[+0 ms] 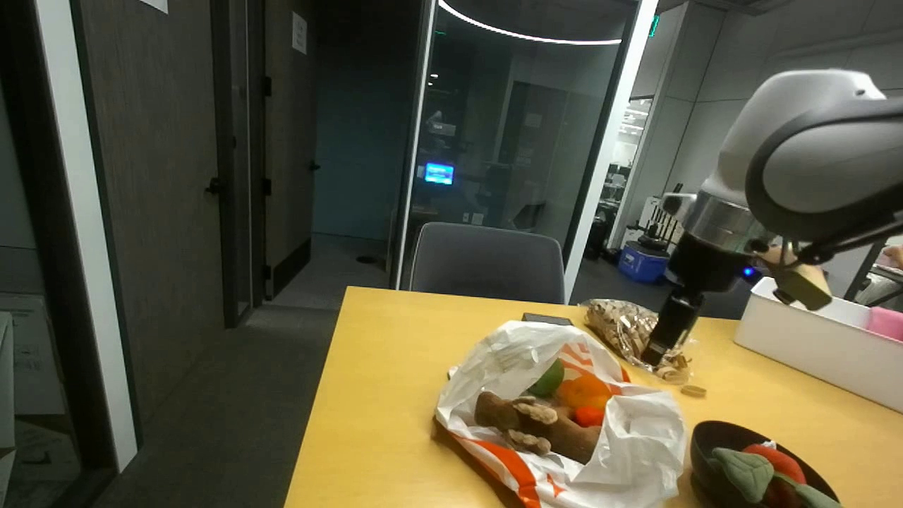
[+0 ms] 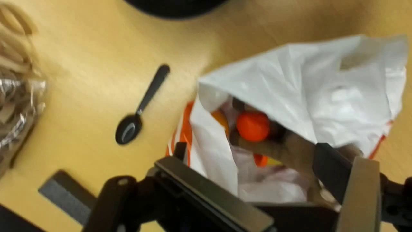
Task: Put the plush toy onto the pan
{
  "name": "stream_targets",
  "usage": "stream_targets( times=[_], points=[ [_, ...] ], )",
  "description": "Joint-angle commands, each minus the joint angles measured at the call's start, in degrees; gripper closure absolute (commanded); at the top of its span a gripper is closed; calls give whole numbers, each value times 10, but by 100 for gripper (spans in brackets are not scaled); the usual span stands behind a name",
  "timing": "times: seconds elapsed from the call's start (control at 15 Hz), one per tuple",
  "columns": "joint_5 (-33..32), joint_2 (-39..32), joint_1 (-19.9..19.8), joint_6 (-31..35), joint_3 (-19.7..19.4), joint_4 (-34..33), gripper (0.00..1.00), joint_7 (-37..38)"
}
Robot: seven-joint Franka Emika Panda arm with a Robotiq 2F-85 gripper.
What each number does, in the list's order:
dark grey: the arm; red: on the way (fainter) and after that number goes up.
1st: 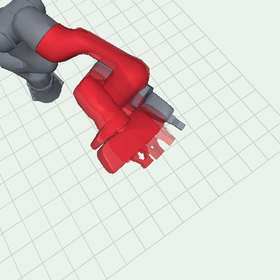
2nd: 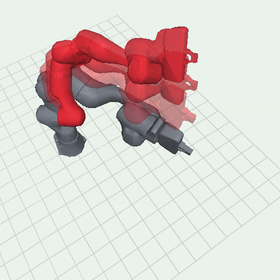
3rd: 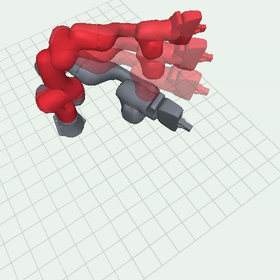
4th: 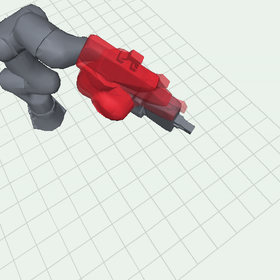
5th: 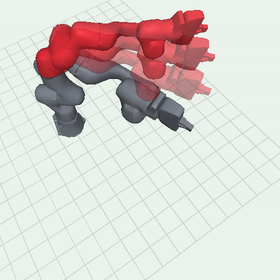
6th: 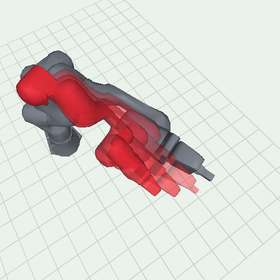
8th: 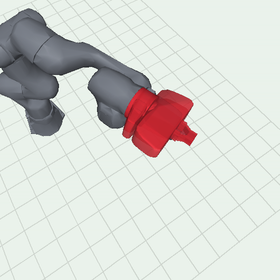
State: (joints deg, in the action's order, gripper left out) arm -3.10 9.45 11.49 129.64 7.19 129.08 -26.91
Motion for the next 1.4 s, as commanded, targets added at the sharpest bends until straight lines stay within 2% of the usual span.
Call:
stream_targets(
  times=[0.0, 0.27, 0.6, 0.73, 0.93, 1.0, 1.2, 1.33],
  points=[
    [33, -21, 33, 28, 20, -61, 0, -53],
    [59, -86, 61, 71, 47, -107, 0, -101],
    [64, -142, 55, 85, 75, -117, 0, -123],
    [88, -126, 48, 91, 81, -93, 0, -143],
    [166, -74, 38, 168, 85, -42, 0, -187],
    [193, -63, 37, 174, 84, -35, 0, -207],
    [223, -43, 40, 125, 69, -19, 0, -249],
    [220, -37, 45, 98, 64, -8, 0, -262]
  ],
)
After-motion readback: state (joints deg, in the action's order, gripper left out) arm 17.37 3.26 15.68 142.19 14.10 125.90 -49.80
